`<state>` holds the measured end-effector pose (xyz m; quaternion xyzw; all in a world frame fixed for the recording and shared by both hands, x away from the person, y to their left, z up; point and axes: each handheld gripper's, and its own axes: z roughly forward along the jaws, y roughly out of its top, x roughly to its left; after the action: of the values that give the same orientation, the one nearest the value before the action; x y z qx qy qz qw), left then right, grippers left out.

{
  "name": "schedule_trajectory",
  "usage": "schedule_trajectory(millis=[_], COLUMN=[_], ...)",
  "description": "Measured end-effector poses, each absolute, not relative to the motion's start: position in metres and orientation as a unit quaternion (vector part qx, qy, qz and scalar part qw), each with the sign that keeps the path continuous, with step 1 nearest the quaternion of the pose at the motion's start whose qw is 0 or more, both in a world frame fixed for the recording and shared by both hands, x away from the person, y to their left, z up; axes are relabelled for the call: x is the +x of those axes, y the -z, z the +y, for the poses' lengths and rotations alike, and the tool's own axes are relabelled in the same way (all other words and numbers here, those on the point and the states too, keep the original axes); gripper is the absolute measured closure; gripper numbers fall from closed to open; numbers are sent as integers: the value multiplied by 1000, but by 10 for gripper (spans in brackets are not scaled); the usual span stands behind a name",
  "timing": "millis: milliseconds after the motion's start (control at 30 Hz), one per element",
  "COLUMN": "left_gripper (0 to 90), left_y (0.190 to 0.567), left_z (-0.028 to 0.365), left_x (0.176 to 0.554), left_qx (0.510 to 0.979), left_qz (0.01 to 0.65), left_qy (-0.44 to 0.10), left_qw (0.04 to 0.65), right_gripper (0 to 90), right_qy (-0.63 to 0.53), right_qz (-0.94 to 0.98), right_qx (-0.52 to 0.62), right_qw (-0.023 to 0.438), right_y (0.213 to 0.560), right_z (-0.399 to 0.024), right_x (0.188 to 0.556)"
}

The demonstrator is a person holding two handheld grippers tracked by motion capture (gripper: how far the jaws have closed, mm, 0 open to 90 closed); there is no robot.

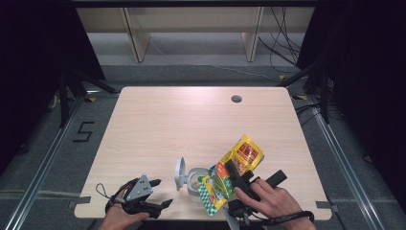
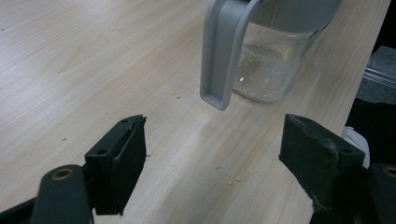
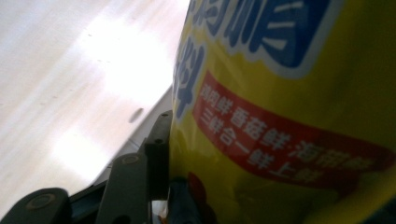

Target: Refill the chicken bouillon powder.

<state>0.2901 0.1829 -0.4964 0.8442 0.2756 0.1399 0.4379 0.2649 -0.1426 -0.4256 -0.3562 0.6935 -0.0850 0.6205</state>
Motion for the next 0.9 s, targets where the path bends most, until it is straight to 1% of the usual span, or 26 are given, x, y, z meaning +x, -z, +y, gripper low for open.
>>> schedule_trajectory(millis=[67, 133, 233, 567, 667, 733, 900], left_gripper=[219, 219, 219, 219, 219, 220, 219], left_y=[496, 497, 497, 496, 495, 496, 496], left_z=[183, 182, 182, 182, 183, 182, 182], left_x=[290, 290, 289, 289, 289, 289, 289], left_qx=[843, 840, 841, 840, 843, 841, 841], left_qz=[276, 277, 279, 278, 275, 278, 277], left_qy=[-138, -139, -137, -141, -137, -141, -142], left_qw=[441, 446, 443, 444, 441, 443, 443], right_gripper=[529, 530, 531, 531, 532, 531, 532], right_qy=[101, 85, 93, 85, 86, 89, 83], right_qz=[716, 725, 728, 758, 768, 763, 769], right_qx=[-343, -333, -331, -332, -308, -323, -319], right_qw=[599, 597, 593, 555, 556, 552, 547], right_y=[424, 423, 419, 410, 410, 408, 406], right_z=[-143, -145, -144, -135, -137, -138, -139], right_x=[264, 265, 267, 276, 274, 276, 274])
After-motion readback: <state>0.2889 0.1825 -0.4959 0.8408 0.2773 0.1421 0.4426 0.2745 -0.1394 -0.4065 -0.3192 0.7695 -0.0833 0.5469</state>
